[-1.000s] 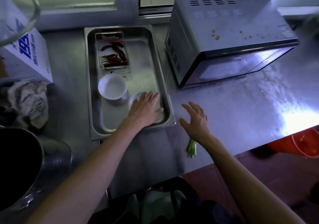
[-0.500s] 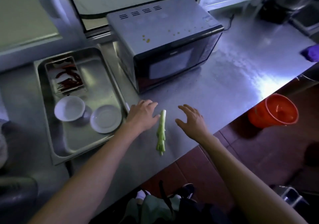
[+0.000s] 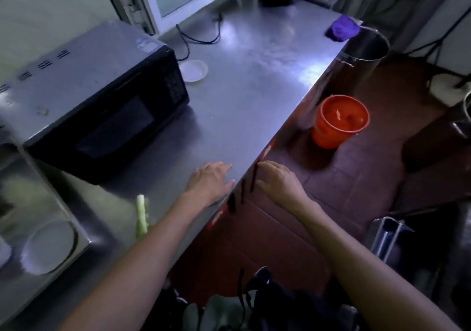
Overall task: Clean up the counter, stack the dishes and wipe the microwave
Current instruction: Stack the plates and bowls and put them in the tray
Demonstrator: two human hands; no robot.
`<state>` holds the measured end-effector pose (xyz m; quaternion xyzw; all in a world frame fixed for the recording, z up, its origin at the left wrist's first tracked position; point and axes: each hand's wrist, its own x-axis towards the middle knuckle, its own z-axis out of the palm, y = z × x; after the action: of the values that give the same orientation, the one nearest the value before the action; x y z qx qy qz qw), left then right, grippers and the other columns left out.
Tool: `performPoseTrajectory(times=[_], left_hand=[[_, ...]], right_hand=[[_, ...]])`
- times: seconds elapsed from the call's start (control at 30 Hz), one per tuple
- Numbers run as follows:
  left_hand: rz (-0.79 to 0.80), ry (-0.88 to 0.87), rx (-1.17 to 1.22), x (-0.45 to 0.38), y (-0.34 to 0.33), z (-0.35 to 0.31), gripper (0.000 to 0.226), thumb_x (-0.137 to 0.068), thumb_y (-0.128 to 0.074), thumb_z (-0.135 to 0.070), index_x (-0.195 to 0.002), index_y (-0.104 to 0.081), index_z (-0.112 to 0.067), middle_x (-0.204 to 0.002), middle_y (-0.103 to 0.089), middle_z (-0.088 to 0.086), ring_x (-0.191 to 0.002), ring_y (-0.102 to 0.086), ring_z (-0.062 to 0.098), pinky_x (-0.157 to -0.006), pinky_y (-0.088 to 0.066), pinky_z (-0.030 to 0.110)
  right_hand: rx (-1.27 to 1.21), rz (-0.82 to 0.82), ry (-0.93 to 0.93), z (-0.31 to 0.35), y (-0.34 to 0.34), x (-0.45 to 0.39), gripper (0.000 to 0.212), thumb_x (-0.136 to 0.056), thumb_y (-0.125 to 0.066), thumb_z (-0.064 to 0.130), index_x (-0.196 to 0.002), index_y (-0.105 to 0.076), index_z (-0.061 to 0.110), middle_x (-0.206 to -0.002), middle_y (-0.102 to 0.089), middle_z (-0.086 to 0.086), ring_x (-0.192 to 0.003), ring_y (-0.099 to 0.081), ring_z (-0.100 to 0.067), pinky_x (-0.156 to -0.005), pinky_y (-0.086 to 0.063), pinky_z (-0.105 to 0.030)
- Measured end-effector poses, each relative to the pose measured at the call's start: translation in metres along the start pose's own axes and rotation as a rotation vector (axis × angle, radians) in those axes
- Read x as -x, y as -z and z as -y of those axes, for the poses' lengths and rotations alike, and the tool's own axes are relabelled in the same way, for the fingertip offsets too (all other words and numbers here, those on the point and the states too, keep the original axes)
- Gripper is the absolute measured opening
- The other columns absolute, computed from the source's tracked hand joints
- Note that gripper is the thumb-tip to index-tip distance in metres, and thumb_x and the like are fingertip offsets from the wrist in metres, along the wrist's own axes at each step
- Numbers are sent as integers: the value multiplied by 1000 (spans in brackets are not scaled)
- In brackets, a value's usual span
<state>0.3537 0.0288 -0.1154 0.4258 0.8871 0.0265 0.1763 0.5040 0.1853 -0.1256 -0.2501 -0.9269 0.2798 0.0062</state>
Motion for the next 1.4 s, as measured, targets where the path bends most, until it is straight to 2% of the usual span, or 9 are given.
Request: performPoseTrajectory(times=[0.07, 0.3, 0.43, 0.57, 0.87, 1.03, 1.23, 1.4], left_hand=[[10, -47, -17, -19, 0, -31, 53, -93, -52, -51, -142, -48, -29, -144, -53, 1, -131, -50, 24, -108, -42, 42], [36, -178, -60, -71, 4, -112, 51, -94, -53, -50, -140, -49, -30, -138, -57, -1, -124, -54, 26, -101, -47, 43], [43, -217, -68, -95, 3, -133, 53, -94, -53, -51, -142, -48, -30, -144, -52, -1, -128, -52, 25, -102, -45, 42], [63, -242, -66, -125, 2, -136, 51, -94, -53, -51, -140, -50, -30, -139, -57, -2, -124, -55, 25, -98, -47, 41], [27, -195, 19, -217, 22, -111, 49, -94, -51, -50, -138, -52, -29, -137, -58, -2, -124, -55, 25, -96, -46, 40], [20, -105, 70, -259, 40, -73, 51, -95, -49, -46, -142, -50, -27, -142, -55, -1, -127, -52, 24, -98, -45, 40], [-43, 25, 138, -271, 58, -22, 50, -94, -50, -47, -140, -51, -27, -141, -56, 0, -125, -52, 25, -99, -44, 40], [-79, 136, 178, -284, 72, 17, 49, -95, -49, -46, -140, -50, -26, -139, -55, 1, -126, -51, 26, -99, -44, 41]], right_hand=[[-24, -35, -28, -28, 15, 5, 47, -78, -70, 29, -123, -65, 18, -124, -66, -5, -113, -62, -31, -88, -54, -49], [-60, -84, -165, -94, 57, 14, 54, -84, -71, 29, -136, -58, 18, -140, -58, -3, -127, -54, -27, -101, -47, -44], [-62, -87, -214, -115, 72, 7, 53, -86, -70, 28, -136, -57, 18, -141, -56, -2, -128, -52, -27, -102, -46, -45], [-51, -84, -260, -129, 78, -13, 51, -86, -68, 28, -135, -58, 21, -140, -56, 1, -128, -52, -27, -101, -46, -45], [55, 11, -297, -141, 91, -102, 56, -85, -67, 35, -139, -54, 24, -146, -51, 3, -132, -49, -24, -104, -45, -44], [96, 15, -197, -118, 101, -172, 51, -86, -67, 30, -135, -58, 18, -138, -58, -2, -126, -53, -29, -97, -48, -49], [140, 111, -79, -80, 93, -237, 56, -91, -64, 36, -143, -50, 22, -148, -49, -1, -133, -47, -23, -107, -39, -42], [194, 193, 19, -64, 88, -284, 58, -94, -60, 41, -147, -43, 25, -153, -43, 1, -141, -36, -23, -113, -35, -46]])
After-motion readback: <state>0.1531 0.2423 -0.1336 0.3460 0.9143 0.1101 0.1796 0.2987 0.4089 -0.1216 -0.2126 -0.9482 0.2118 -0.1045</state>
